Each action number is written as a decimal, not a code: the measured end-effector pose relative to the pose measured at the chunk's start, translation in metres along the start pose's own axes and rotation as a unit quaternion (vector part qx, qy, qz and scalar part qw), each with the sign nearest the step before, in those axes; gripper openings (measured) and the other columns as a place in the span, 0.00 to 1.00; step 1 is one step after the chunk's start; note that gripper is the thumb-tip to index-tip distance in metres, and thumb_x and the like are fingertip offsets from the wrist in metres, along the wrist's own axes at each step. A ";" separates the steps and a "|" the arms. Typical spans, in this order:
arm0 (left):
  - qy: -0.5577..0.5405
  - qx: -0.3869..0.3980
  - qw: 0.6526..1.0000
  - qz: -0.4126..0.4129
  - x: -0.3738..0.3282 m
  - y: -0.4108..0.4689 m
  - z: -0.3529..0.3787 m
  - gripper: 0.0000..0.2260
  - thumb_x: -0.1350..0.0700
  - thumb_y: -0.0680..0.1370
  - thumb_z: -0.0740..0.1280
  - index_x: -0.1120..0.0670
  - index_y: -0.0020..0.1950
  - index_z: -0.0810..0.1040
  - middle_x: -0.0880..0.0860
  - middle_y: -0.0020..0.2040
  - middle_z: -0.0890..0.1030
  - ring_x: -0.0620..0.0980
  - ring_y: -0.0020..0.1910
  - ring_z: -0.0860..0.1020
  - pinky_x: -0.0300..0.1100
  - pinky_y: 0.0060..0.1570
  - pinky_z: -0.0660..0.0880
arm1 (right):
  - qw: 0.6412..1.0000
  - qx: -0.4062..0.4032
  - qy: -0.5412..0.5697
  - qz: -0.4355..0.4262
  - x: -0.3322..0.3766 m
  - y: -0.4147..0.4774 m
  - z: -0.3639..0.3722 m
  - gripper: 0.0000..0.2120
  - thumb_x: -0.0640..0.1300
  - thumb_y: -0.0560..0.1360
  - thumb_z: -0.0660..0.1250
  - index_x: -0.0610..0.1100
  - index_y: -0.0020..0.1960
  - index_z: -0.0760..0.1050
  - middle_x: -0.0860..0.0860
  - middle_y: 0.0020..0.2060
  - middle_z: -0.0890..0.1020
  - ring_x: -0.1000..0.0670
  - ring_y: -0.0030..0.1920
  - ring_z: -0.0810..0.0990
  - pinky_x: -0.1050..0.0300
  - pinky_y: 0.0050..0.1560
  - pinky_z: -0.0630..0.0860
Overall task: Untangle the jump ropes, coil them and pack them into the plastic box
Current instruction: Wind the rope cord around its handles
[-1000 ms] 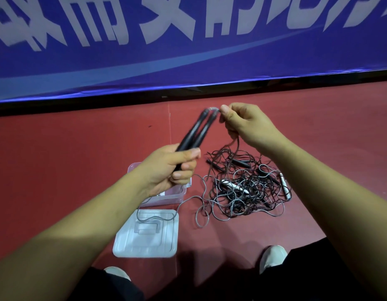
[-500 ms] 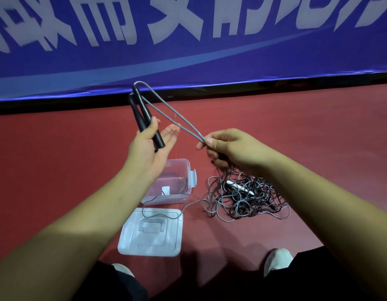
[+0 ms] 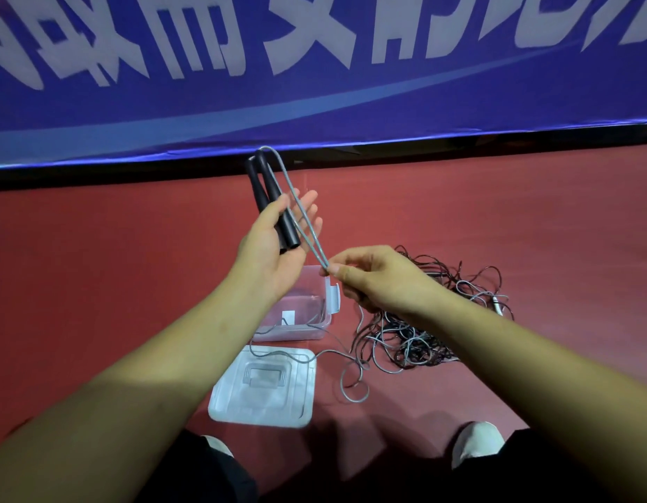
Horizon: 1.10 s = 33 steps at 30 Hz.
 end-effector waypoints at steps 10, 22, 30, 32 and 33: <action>0.051 0.077 0.991 -0.092 0.022 -0.014 0.007 0.13 0.46 0.81 0.63 0.43 0.65 0.76 0.53 0.48 0.85 0.53 0.49 0.84 0.45 0.50 0.79 | 0.996 0.067 -0.058 0.029 0.002 -0.009 0.012 0.13 0.45 0.80 0.67 0.36 0.46 0.82 0.47 0.25 0.73 0.52 0.22 0.67 0.63 0.25 0.64; 0.120 -0.042 0.986 0.108 -0.037 0.035 -0.026 0.06 0.62 0.82 0.62 0.51 0.51 0.71 0.48 0.27 0.66 0.42 0.22 0.62 0.32 0.20 0.58 | 0.980 0.190 -0.032 0.041 0.015 -0.029 0.013 0.07 0.39 0.81 0.63 0.34 0.53 0.71 0.38 0.33 0.76 0.43 0.33 0.80 0.55 0.37 0.76; 0.193 -0.058 0.970 0.135 -0.036 0.040 -0.034 0.07 0.65 0.82 0.62 0.53 0.49 0.71 0.47 0.24 0.67 0.43 0.21 0.65 0.33 0.22 0.63 | 0.977 0.215 -0.005 0.007 0.043 -0.043 -0.029 0.03 0.36 0.79 0.64 0.39 0.47 0.72 0.44 0.28 0.73 0.48 0.26 0.78 0.58 0.28 0.70; 0.239 -0.067 0.960 0.128 -0.033 0.041 -0.037 0.06 0.65 0.81 0.63 0.53 0.50 0.72 0.48 0.25 0.69 0.43 0.21 0.67 0.34 0.23 0.66 | 0.980 0.197 0.023 -0.025 0.050 -0.045 -0.037 0.02 0.37 0.77 0.66 0.39 0.46 0.73 0.45 0.29 0.76 0.49 0.28 0.78 0.57 0.30 0.72; 0.274 -0.067 0.951 0.125 -0.030 0.040 -0.038 0.06 0.64 0.81 0.64 0.53 0.51 0.73 0.49 0.26 0.69 0.43 0.21 0.68 0.34 0.23 0.67 | 0.981 0.185 0.031 -0.040 0.052 -0.045 -0.041 0.02 0.38 0.76 0.66 0.39 0.45 0.74 0.45 0.28 0.73 0.49 0.26 0.74 0.57 0.28 0.68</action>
Point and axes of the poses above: each hand's wrist, its own y-axis towards the middle knuckle, its own z-axis out of the palm, x = y × z, the point moved 4 cm from there along y, towards the middle knuckle
